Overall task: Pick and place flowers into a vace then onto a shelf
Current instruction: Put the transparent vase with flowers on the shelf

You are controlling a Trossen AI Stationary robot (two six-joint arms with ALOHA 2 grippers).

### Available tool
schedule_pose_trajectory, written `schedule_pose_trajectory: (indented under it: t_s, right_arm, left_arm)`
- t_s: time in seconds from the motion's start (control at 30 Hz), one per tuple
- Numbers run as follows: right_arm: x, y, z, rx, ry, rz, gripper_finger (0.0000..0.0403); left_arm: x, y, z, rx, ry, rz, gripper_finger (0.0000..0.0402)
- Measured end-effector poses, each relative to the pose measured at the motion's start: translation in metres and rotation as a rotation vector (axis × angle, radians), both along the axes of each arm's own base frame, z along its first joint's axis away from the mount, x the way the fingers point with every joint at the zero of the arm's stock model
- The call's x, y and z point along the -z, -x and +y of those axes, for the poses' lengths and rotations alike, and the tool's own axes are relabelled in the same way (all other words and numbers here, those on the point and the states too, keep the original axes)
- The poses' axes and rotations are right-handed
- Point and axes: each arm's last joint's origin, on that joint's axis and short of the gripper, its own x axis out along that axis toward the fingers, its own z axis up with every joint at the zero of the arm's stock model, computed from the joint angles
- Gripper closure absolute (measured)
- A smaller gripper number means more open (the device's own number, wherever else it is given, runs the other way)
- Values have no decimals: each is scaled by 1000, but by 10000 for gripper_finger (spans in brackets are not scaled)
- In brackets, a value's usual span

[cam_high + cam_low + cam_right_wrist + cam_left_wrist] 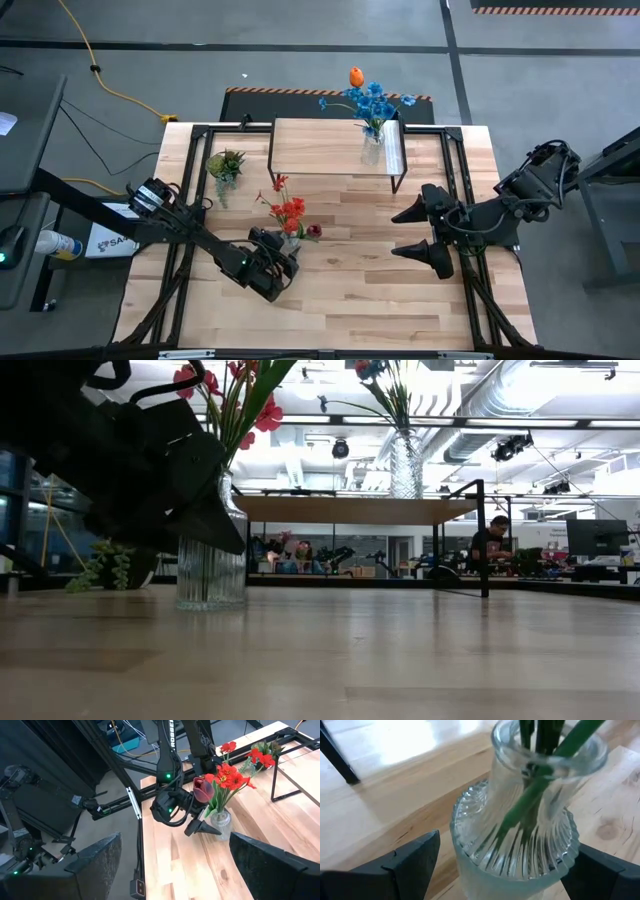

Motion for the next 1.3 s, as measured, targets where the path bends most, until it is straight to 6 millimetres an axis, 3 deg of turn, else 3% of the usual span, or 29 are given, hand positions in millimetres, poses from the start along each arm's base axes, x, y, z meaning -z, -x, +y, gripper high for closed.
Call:
schedule_pose_trajectory:
  t_s: [0.73, 0.83, 1.0, 1.3]
  right_arm:
    - [0, 0, 0, 0, 2, 0, 45]
    - [0, 0, 0, 0, 3, 0, 45]
    - [0, 0, 0, 0, 3, 0, 45]
    - [0, 0, 0, 0, 2, 0, 45]
  left_arm:
    - [24, -8, -5, -7, -11, -19, 4]
    - [24, -8, -4, -12, -24, -25, 21]
    - [23, -8, -4, -20, -44, -41, 84]
    - [22, -9, -5, -20, -31, -58, 88]
